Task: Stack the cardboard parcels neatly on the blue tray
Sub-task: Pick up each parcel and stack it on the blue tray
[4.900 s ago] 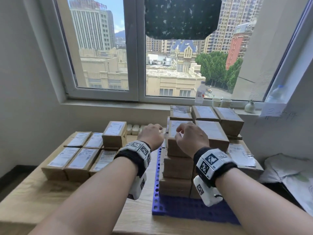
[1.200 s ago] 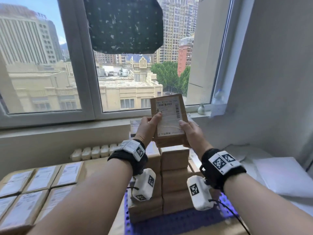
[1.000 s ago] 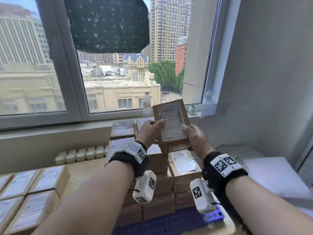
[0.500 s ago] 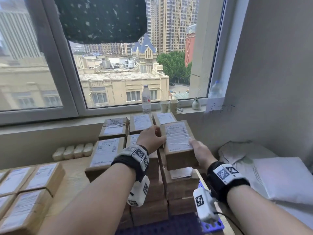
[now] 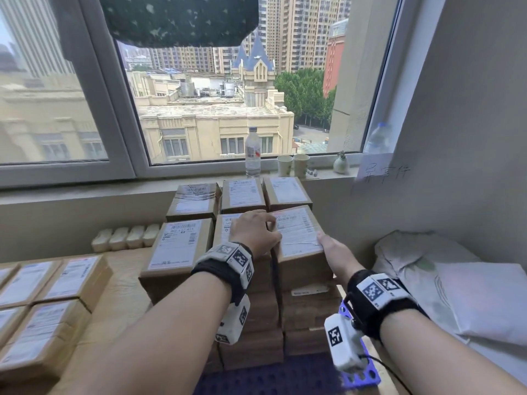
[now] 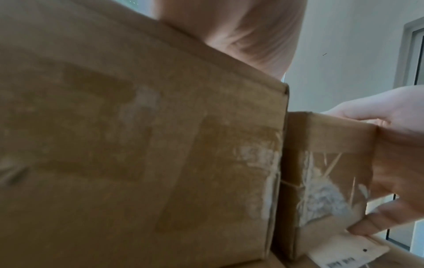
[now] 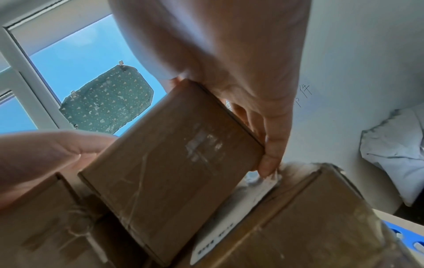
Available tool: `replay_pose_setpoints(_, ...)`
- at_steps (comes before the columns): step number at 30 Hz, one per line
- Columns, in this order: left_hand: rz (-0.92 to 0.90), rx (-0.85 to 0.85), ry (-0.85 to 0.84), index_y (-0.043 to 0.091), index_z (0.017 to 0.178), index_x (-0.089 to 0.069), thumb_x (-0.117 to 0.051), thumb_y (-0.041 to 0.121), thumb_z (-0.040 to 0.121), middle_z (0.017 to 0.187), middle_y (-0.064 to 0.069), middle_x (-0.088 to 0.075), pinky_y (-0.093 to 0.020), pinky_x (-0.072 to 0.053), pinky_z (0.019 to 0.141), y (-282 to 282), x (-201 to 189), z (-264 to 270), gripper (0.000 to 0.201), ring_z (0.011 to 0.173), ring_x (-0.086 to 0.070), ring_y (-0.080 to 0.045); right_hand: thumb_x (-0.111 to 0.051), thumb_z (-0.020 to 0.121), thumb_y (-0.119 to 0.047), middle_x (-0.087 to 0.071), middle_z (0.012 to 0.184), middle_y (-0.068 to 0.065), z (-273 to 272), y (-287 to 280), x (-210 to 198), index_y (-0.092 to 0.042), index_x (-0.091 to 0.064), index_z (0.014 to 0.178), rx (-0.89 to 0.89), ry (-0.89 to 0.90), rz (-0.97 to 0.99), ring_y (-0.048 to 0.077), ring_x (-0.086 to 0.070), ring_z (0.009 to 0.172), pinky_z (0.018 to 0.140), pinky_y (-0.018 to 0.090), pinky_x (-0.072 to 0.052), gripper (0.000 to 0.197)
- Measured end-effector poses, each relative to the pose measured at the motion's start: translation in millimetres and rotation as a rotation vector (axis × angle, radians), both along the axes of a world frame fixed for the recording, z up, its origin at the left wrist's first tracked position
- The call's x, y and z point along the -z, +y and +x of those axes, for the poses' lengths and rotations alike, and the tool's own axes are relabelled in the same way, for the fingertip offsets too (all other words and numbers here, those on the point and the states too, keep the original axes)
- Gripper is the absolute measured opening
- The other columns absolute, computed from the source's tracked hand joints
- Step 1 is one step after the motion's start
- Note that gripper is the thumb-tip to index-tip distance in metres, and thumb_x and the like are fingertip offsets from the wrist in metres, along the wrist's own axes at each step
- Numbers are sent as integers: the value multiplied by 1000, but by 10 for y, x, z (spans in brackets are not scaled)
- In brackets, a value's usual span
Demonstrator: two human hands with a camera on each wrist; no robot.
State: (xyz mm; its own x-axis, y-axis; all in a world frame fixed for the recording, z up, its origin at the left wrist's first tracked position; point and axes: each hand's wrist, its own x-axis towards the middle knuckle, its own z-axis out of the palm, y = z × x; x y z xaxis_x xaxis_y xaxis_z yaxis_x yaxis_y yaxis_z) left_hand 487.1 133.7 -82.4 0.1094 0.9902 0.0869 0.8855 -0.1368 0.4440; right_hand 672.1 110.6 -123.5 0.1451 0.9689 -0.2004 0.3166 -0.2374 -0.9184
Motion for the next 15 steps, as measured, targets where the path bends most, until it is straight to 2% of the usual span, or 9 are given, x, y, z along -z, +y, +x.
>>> replay_pose_setpoints(3, -25, 16, 42, 32, 137, -53, -58, 37, 87, 152, 5, -41, -45, -24, 118, 9, 1, 6, 51, 142, -33, -18, -35, 103, -33, -61, 129, 10, 2, -16, -24, -18, -61, 124, -4, -119, -11, 29, -53, 119, 103, 33, -38, 36)
replay_pose_setpoints(5, -33, 23, 55, 32, 140, -50, -57, 39, 88, 155, 5, -37, -47, -20, 119, 5, 1, 13, 52, 144, -28, -18, -33, 104, -30, -58, 134, 12, -1, -19, -49, -15, -57, 132, -3, -176, -15, 29, -51, 122, 99, 32, -34, 40)
replay_pose_setpoints(9, -30, 34, 99, 30, 141, -49, -54, 39, 92, 154, 5, -37, -46, -21, 119, -41, -28, 20, 50, 144, -28, -18, -31, 104, -31, -56, 139, 11, -31, -4, -79, -14, -56, 134, -5, -263, -1, 29, -49, 126, 103, 33, -35, 43)
replay_pose_setpoints(12, -22, 52, 146, 27, 137, -51, -49, 38, 95, 149, 3, -42, -45, -24, 117, -89, -58, 42, 44, 143, -30, -20, -33, 103, -35, -59, 134, 11, -58, -17, -106, -16, -56, 130, 1, -369, 34, 31, -51, 124, 100, 35, -38, 40)
replay_pose_setpoints(15, -34, 52, 124, 26, 142, -46, -47, 39, 96, 153, 3, -39, -44, -23, 118, -125, -65, 34, 48, 144, -29, -18, -36, 102, -33, -55, 137, 15, -89, -58, -159, -18, -48, 138, 16, -472, 85, 34, -49, 125, 102, 37, -36, 41)
